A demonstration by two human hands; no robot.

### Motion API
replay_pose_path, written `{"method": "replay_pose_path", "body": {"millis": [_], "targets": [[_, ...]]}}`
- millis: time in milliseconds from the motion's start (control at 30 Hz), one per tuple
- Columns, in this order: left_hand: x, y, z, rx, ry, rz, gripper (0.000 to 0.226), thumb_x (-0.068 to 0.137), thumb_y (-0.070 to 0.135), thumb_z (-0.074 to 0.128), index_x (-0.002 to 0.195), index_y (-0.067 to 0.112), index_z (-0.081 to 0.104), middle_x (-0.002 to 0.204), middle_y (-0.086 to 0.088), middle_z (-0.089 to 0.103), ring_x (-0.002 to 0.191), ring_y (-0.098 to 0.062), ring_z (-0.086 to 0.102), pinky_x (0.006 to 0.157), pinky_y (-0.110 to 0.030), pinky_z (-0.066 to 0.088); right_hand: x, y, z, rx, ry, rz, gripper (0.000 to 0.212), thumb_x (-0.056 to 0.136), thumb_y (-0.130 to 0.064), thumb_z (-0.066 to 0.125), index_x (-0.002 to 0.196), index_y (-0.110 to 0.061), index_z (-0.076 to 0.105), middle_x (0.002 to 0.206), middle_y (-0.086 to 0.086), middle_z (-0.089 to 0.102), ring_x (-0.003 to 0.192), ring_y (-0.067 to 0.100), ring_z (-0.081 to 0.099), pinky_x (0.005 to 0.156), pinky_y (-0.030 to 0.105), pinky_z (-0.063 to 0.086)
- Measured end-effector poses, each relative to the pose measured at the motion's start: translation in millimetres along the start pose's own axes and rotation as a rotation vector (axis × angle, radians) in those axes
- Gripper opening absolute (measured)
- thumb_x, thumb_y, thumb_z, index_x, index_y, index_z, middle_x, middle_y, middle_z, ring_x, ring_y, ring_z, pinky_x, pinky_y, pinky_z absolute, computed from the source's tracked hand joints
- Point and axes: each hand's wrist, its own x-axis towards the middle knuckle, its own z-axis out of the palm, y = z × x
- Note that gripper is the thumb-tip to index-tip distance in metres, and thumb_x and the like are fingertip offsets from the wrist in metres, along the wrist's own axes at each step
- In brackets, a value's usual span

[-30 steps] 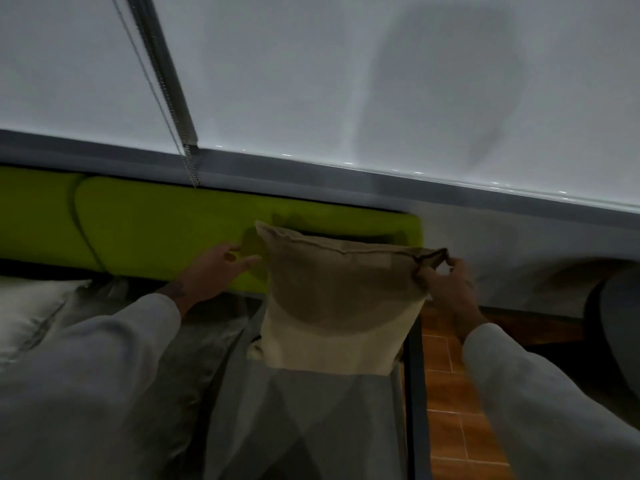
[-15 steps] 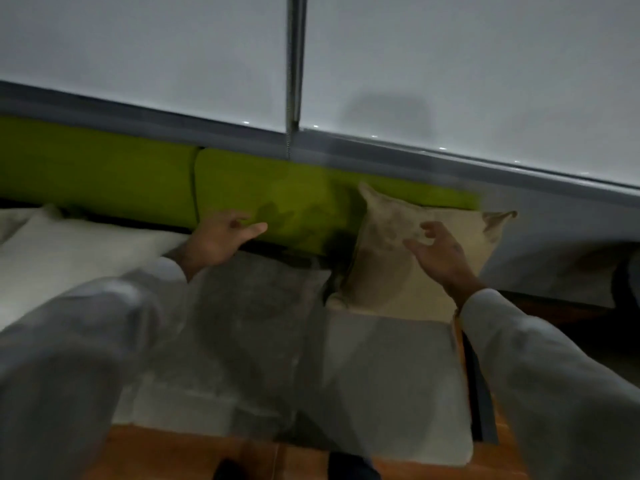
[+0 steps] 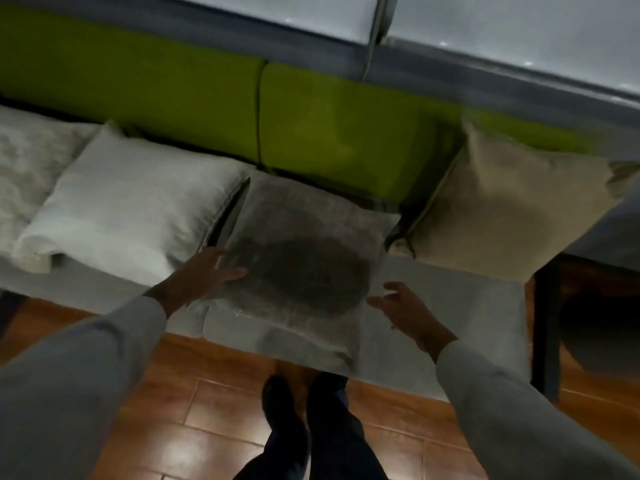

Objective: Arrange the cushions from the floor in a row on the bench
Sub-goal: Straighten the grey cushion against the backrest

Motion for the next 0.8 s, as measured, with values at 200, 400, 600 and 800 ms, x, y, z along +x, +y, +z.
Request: {"method": "replay_pose_path", "body": {"millis": [200,400,600,800], "targets": [[20,-52,16,-0.172,-0.066,-0.028,0.071,0.074,0.008,0.081,0.137,0.006,0.050,0.126,-0.013,0.062,0.117,-0.031,0.060,0.097,-0.041,0.049,20,46,52,0.140,-0.229,0.142,0.085,0.084,-0.049,0.075,0.152,-0.023,0.031,0.141,0.005,0.052,0.119,0.026,0.055,0.088,0.041,0.048],[18,-69,22,0.055,-0.054,-0.012,0.065,0.076,0.002,0.079,0.135,0.007,0.051,0.120,-0.014,0.064,0.112,-0.034,0.061,0.099,-0.047,0.049,18,63,82,0.268,-0.177,0.092,0.054,0.083,-0.026,0.081,0.124,-0.026,0.046,0.101,-0.016,0.057,0.084,0.001,0.056,0.060,0.019,0.044],[5,-41,-2,0.296,0.128,0.101,0.018,0.089,0.022,0.068,0.093,0.005,0.071,0.080,-0.015,0.072,0.077,-0.032,0.070,0.077,-0.042,0.057,2,38,58,0.152,0.010,0.016,0.026,0.086,-0.014,0.076,0.110,-0.010,0.068,0.100,0.009,0.072,0.090,0.024,0.067,0.064,0.025,0.048],[11,1,-49,0.282,0.306,0.193,0.022,0.088,0.012,0.064,0.107,0.011,0.075,0.099,-0.015,0.073,0.095,-0.034,0.066,0.077,-0.030,0.043,-6,-5,22,0.088,0.120,-0.064,0.007,0.097,-0.019,0.061,0.092,-0.020,0.066,0.098,0.009,0.070,0.087,0.022,0.066,0.067,0.028,0.050]]}}
